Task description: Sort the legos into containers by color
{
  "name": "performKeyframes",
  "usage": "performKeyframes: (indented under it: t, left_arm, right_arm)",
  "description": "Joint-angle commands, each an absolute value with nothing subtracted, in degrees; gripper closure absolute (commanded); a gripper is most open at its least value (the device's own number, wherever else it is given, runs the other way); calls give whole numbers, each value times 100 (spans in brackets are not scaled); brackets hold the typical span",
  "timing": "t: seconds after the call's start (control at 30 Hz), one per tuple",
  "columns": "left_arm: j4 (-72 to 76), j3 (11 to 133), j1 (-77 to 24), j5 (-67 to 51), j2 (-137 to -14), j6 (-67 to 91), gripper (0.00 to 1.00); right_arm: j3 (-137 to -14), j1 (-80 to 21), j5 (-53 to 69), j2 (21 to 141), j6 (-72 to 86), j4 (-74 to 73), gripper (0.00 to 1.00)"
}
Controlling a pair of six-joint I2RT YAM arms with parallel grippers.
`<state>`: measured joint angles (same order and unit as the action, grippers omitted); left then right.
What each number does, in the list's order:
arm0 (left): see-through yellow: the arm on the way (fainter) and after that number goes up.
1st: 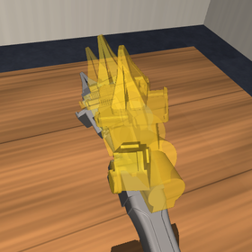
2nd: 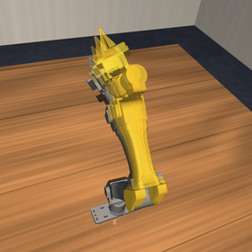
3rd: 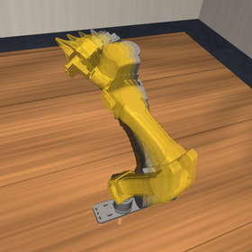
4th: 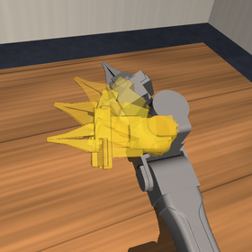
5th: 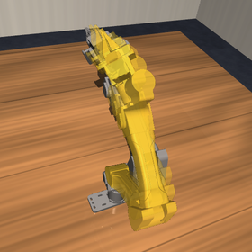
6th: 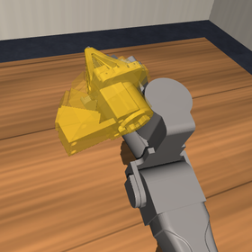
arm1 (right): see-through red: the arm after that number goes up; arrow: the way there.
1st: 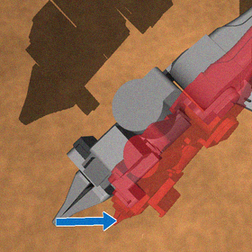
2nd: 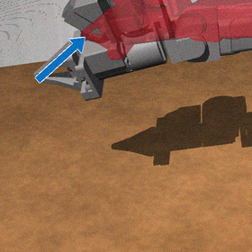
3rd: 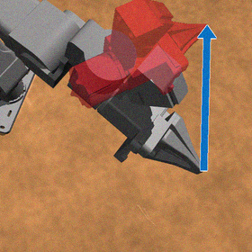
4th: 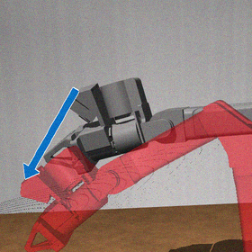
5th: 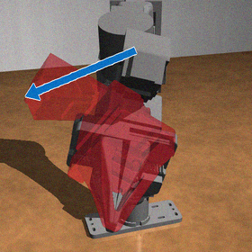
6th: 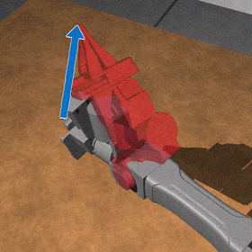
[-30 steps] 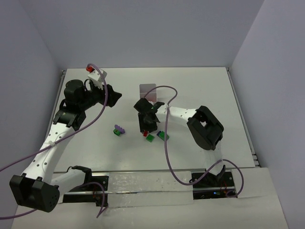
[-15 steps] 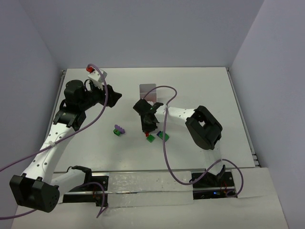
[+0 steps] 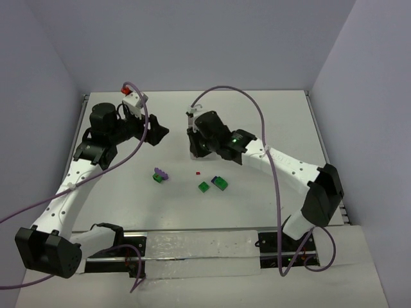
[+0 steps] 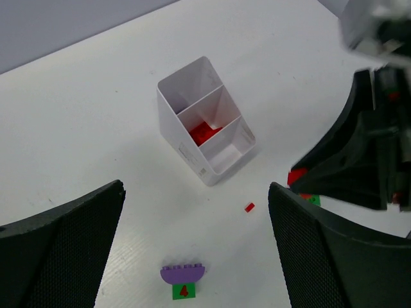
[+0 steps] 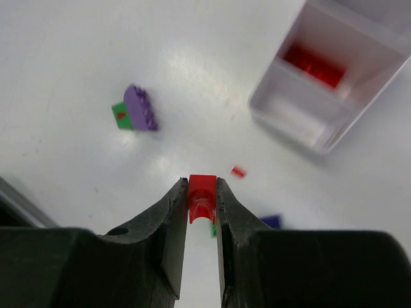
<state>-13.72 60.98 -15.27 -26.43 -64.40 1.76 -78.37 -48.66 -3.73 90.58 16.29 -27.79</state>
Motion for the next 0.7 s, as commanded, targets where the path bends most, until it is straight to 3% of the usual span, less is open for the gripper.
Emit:
performKeyframes:
  t: [0.0, 0.2, 0.67]
  left_arm:
    - [-1723, 6614, -1503, -3027, -6639, 240, 1]
    - [-1880, 6902, -1490, -3067, -6858, 390, 1]
    - [-2026, 7124, -1149, -3491, -7223, 521, 1]
  right_arm:
    - [-7929, -4456, -539, 8999, -259, -1944, 100]
    - [-8181, -3782, 474, 9400, -1381, -1794, 100]
    - [-8440, -3469, 1149, 10115, -2446, -1441, 100]
